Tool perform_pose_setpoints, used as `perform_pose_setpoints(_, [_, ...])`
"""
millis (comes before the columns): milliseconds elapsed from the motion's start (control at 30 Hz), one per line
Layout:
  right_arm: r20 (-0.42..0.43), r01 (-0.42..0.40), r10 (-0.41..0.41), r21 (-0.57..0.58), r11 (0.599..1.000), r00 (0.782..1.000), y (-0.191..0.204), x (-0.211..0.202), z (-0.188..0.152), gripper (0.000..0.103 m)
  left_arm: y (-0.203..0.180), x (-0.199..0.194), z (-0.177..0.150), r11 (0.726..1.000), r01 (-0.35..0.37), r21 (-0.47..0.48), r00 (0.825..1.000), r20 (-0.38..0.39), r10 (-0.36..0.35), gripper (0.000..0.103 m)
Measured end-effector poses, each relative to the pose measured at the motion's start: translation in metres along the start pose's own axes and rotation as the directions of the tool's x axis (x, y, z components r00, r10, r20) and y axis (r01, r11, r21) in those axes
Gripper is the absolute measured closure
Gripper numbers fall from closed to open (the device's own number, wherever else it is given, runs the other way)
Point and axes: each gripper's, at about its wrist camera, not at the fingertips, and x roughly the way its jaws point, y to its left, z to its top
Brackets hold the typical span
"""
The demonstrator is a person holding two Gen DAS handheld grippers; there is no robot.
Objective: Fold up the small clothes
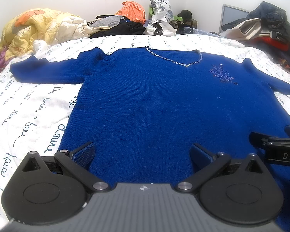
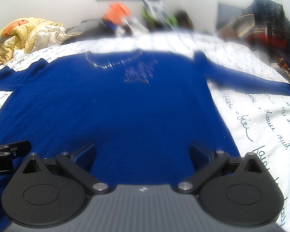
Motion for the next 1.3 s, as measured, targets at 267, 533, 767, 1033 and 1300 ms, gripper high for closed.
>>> perform_pose_setpoints(267, [0.000,0.000,0.000,0.000,1.000,1.000,0.000,0.000,0.000,0.000,0.000,0.000,0.000,1.000,0.000,0.000,1.000,0.000,0.000,0.000])
perform_pose_setpoints(533, [0.000,0.000,0.000,0.000,1.000,1.000,-0.001,0.000,0.000,0.000,0.000,0.000,0.000,1.000,0.000,0.000,1.000,0.000,0.000,0.000])
perform_pose_setpoints(767, [-0.001,0.000,0.000,0.000,1.000,1.000,0.001,0.000,0.000,0.000,0.000,0.000,0.000,1.000,0.000,0.000,1.000,0.000,0.000,0.000])
perform_pose_setpoints(1033, [0.001,-0.246,0.250,0.193,0.950,0.968,-0.055,-0.008,0.025,0.000,0.000,0.000,0.000,1.000,0.002,0.001,1.000,0.000,-0.002,0.000])
perform_pose_setpoints(1300, [0.251,-0.186,-0.025,0.777,0.601,0.968,-0.322,0.023,0.069,0.005,0.000,-0.001,-0.001,1.000,0.002,0.001,1.000,0.000,-0.002,0.000])
